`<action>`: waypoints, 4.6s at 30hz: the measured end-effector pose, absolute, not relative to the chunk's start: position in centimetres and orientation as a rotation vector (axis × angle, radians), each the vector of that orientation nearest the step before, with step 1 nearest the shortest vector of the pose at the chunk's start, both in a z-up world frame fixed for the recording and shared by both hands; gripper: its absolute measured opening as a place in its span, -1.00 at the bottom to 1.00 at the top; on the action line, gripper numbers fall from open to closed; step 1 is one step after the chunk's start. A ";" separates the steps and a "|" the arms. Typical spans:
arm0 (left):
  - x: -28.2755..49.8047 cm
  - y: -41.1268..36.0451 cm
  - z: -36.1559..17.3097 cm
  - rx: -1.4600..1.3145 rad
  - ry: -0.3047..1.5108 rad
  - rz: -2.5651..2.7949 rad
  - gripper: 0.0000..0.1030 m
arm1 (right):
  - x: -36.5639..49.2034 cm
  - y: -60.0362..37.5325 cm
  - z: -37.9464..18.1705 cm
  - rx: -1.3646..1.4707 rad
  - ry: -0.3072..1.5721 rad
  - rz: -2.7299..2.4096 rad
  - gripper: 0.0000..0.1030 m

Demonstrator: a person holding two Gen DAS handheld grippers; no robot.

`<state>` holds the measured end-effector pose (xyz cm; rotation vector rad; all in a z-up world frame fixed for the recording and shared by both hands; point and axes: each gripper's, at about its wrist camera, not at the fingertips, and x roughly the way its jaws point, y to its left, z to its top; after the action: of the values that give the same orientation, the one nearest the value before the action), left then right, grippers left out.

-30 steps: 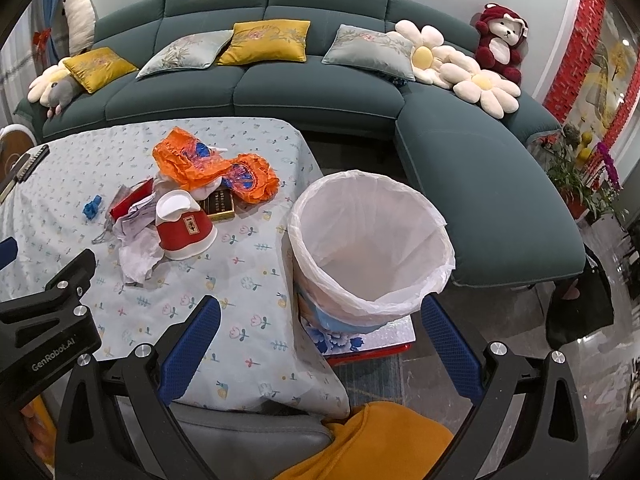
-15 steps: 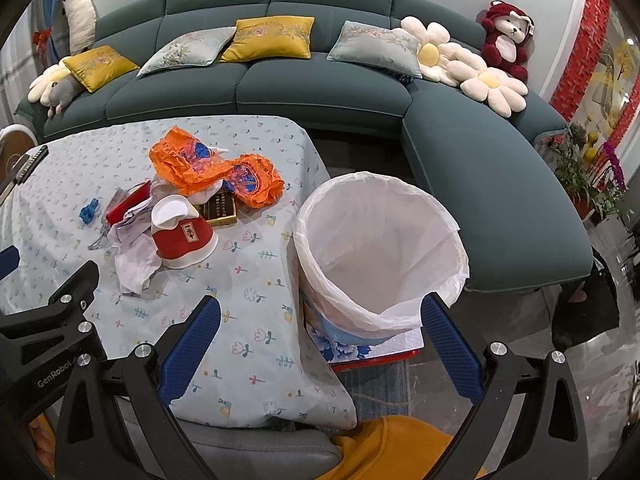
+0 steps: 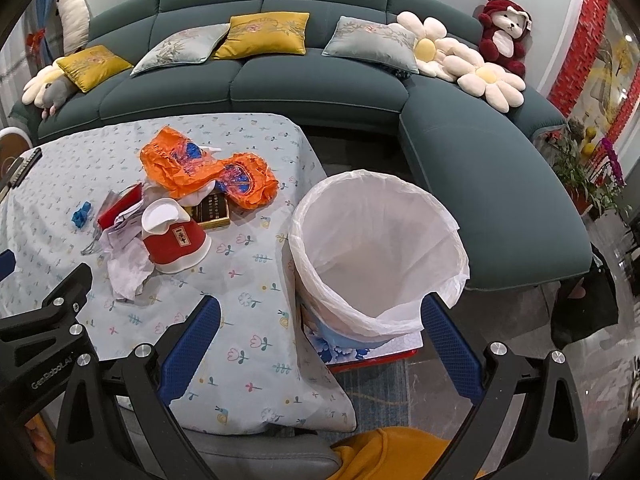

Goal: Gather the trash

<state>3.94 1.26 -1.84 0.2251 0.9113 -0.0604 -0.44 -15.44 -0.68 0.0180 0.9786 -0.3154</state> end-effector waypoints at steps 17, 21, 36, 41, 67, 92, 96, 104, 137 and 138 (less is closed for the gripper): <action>3.4 1.4 -1.6 0.208 0.919 -0.077 0.87 | -0.8 -14.9 -0.4 0.000 0.981 -0.326 0.87; 3.4 1.5 -1.5 0.190 0.916 -0.077 0.87 | -0.9 -14.8 -0.1 -0.001 0.973 -0.333 0.87; 5.1 3.6 -1.5 0.148 0.882 -0.177 0.87 | 0.2 -14.4 0.3 0.020 0.951 -0.368 0.87; 6.5 5.4 -2.3 0.140 0.877 -0.170 0.87 | 1.5 -13.1 -0.3 0.021 0.963 -0.343 0.87; 14.6 13.9 -8.4 0.035 1.020 -0.136 0.84 | 11.9 -3.9 -7.6 0.100 1.069 -0.216 0.56; 16.6 9.9 -10.6 -0.012 1.090 -0.202 0.50 | 11.2 -8.3 -8.5 0.278 1.058 -0.228 -0.54; 17.2 8.1 -11.6 -0.013 1.123 -0.216 0.20 | 10.5 -9.7 -7.7 0.287 1.049 -0.242 -0.54; 17.2 6.7 -12.4 0.003 1.162 -0.204 -0.61 | 9.1 -11.6 -7.2 0.302 1.049 -0.245 -0.54; 9.4 -10.9 -0.3 0.055 0.932 -0.531 -0.92 | 0.8 -22.7 1.5 0.321 0.811 -0.367 -0.53; 9.3 -11.7 -0.3 0.062 0.932 -0.543 -0.92 | 0.6 -23.6 1.5 0.327 0.807 -0.380 -0.53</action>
<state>9.34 -11.74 -0.35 0.0621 0.9323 -0.5433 0.59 -23.60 1.54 0.3267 0.8070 -0.3798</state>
